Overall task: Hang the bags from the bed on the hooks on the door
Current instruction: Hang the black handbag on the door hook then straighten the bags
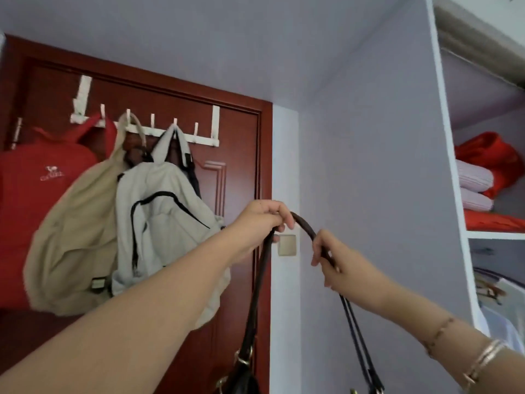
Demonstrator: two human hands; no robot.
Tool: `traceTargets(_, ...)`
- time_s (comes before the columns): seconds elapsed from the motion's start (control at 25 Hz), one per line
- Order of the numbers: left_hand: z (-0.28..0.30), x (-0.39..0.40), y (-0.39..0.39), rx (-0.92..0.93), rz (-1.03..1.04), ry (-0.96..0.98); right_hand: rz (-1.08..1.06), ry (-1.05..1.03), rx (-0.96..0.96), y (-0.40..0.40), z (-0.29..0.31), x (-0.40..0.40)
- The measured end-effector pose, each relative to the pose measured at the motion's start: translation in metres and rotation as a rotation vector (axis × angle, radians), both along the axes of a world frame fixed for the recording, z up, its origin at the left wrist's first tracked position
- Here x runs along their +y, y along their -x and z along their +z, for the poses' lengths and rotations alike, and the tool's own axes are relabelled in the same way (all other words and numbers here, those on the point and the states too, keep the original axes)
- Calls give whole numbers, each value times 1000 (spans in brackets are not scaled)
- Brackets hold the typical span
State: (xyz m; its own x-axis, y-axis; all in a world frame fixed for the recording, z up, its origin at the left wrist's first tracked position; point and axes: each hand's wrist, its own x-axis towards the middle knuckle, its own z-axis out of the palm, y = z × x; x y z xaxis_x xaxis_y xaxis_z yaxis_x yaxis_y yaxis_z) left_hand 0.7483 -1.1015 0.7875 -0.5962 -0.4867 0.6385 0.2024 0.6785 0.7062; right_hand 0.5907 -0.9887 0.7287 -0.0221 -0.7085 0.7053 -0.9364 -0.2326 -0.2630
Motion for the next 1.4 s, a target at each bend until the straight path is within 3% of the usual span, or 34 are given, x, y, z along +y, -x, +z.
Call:
traceTargets(0.28, 84, -148, -34, -31, 214, 257, -143, 208, 124, -12, 63, -183)
traceTargets(0.4, 115, -204, -27, -13, 275, 353, -317, 392, 112, -9, 101, -255)
traceTargets(0.52, 140, -252, -23, 59, 358, 416, -344, 573, 83, -5, 135, -314)
traceTargets(0.76, 177, -353, 2, 137, 556, 521, -208, 721, 186, 27, 195, -439)
traceTargets(1.0, 254, -417, 9, 243, 735, 609, -23, 780, 226, 36, 287, -537)
traceTargets(1.28, 334, -465, 18, 34, 992, 839, 64, 809, 48, 45, 382, -572)
traceTargets(1.4, 347, -473, 12, 35, 1167, 845, 87, 709, 107, 32, 396, -580)
